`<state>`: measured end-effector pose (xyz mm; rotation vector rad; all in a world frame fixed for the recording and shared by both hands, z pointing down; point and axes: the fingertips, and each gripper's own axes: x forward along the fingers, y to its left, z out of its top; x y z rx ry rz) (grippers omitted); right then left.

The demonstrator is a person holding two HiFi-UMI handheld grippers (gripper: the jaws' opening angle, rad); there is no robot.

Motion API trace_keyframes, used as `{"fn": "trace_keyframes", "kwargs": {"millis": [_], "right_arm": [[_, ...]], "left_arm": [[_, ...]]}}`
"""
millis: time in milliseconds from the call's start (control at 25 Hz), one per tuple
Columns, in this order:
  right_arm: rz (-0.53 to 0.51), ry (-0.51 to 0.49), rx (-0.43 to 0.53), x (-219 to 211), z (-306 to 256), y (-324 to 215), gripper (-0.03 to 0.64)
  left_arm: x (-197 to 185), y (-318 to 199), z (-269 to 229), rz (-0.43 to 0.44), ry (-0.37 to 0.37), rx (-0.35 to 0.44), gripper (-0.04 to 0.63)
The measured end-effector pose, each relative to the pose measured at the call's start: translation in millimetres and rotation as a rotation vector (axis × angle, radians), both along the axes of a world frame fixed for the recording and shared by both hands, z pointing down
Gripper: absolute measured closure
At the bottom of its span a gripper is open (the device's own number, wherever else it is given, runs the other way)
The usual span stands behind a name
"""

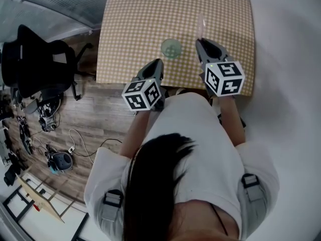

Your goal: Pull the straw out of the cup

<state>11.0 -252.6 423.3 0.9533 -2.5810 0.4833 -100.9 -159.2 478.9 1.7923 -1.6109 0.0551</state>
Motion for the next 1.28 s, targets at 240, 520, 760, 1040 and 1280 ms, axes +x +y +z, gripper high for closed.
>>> {"fn": "trace_keyframes", "kwargs": {"millis": [240, 520, 760, 1040, 1280], "right_arm": [[0.021, 0.024, -0.023, 11.8, 11.8, 2.5, 0.563], [0.009, 0.124, -0.027, 14.9, 38.8, 7.1, 0.563], [0.022, 0.129, -0.101, 18.6, 58.6, 11.4, 0.563], [0.013, 0.154, -0.144, 17.0, 72.3, 11.8, 0.563], [0.012, 0.178, -0.174, 14.8, 82.8, 11.2, 0.563]], "left_arm": [[11.2, -3.0, 1.4, 0.02, -0.001, 0.001, 0.586], [15.3, -8.1, 1.6, 0.032, -0.001, 0.006, 0.588], [17.2, -8.0, 3.3, 0.027, 0.005, 0.004, 0.586], [16.0, -9.8, 0.7, 0.019, 0.0, 0.007, 0.588], [12.2, -9.1, 1.7, 0.005, -0.006, 0.003, 0.588]]}}
